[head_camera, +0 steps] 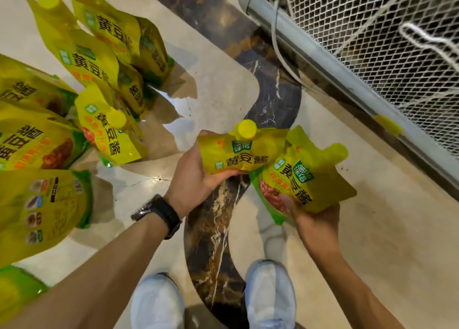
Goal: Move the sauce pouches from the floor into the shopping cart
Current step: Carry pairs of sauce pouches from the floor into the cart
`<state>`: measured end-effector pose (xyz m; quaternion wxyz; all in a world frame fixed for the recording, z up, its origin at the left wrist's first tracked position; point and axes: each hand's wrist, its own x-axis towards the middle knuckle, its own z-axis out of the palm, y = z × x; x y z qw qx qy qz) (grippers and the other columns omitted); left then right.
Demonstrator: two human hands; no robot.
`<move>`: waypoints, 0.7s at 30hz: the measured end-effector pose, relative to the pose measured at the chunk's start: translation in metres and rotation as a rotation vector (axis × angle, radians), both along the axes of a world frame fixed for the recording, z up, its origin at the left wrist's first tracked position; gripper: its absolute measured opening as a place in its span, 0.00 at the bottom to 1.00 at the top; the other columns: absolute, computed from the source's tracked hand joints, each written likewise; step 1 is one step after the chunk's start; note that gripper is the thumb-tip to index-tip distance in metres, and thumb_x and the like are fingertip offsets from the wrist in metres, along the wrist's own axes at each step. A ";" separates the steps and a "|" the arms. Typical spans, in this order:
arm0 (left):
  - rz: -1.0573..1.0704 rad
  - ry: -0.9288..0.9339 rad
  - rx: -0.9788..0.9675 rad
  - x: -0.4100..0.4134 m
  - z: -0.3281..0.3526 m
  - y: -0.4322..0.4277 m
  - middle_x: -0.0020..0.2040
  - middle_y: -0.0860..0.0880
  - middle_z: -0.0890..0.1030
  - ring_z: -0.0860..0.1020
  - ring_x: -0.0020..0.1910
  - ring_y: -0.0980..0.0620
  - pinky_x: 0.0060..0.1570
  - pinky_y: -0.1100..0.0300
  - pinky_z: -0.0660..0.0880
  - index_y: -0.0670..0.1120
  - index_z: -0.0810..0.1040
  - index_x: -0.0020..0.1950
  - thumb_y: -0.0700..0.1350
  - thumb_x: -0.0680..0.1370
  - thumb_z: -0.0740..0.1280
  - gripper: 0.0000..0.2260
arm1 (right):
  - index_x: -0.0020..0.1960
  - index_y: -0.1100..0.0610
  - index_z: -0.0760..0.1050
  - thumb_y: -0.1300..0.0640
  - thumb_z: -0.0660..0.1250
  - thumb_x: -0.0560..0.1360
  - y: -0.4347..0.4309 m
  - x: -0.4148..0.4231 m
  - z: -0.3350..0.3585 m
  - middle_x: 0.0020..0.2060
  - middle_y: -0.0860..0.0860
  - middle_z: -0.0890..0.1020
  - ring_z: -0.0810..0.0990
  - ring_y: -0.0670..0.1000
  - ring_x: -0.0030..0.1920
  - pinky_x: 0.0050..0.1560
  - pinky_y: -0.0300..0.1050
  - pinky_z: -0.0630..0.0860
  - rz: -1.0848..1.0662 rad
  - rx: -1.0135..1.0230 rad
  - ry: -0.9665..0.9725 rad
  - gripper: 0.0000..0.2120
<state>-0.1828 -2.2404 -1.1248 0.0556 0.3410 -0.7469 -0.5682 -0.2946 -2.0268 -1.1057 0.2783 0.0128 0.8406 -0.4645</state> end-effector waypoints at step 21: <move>0.215 -0.125 0.722 0.115 0.490 0.018 0.51 0.49 0.88 0.86 0.50 0.49 0.43 0.62 0.81 0.52 0.83 0.54 0.52 0.51 0.86 0.33 | 0.66 0.48 0.69 0.51 0.85 0.49 0.019 0.018 0.464 0.58 0.55 0.83 0.83 0.56 0.56 0.53 0.52 0.81 0.204 -0.322 -0.543 0.48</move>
